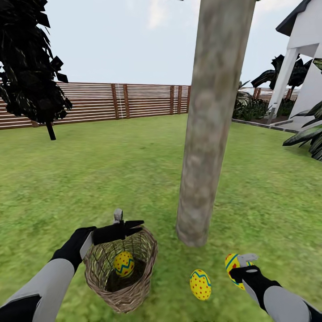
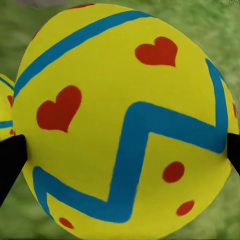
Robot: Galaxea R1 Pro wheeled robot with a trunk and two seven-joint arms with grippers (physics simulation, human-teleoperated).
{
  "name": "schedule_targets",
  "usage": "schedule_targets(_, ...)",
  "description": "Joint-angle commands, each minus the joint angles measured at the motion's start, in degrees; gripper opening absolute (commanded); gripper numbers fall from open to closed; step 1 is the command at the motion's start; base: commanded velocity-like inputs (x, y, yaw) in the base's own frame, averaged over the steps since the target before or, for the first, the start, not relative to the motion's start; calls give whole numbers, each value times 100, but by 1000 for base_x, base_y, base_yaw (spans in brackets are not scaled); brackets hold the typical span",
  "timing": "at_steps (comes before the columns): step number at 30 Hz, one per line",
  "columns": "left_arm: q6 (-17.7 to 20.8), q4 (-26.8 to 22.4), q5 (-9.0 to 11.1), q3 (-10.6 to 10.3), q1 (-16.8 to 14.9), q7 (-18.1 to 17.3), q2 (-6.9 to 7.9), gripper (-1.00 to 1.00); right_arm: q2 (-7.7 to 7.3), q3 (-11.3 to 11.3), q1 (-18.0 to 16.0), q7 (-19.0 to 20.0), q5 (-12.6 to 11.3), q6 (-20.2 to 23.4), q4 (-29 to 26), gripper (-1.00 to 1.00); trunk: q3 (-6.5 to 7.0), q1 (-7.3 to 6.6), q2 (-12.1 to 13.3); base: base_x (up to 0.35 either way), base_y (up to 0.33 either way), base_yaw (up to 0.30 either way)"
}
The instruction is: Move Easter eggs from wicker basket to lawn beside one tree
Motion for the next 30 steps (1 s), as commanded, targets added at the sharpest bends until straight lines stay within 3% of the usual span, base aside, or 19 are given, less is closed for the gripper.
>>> schedule_targets(1,59,0,5,-5,-3,-15,-7,100,9,-29,-5,-14,63,-1,11,-100,-24,21,-44,0,0,0)
schedule_targets(7,73,10,-33,-33,-3,12,-201,100,18,-11,-5,-14,65,-101,21,-100,-131,153,-285,0,0,0)
schedule_targets(14,122,-23,-32,-55,-155,89,-657,100,62,0,-47,-14,65,-118,-6,-100,-257,307,-565,0,0,0)
schedule_targets(16,443,-376,4,-35,-494,99,-673,100,112,0,-49,-14,68,-118,-5,-100,-293,351,-646,0,0,0)
schedule_targets(18,958,-1098,8,-26,-710,112,-681,100,117,0,-55,-14,72,-118,-17,-100,-329,395,-726,0,0,0)
schedule_targets(20,1108,-1397,73,-22,-1195,107,-702,100,116,0,-64,-14,72,-118,-33,-100,-329,395,-726,0,0,0)
schedule_targets(22,1125,-1454,524,-29,-1585,109,-719,100,122,0,-66,-14,74,-118,-34,-100,-347,417,-766,0,0,0)
schedule_targets(24,1088,-1461,770,-25,-1695,107,-718,100,123,0,-66,-14,73,-118,-39,-100,-383,461,-846,0,0,0)
schedule_targets(30,1098,-1462,792,-25,-1717,98,-632,100,120,0,-67,-14,72,-121,-41,-100,-401,483,-886,0,0,0)
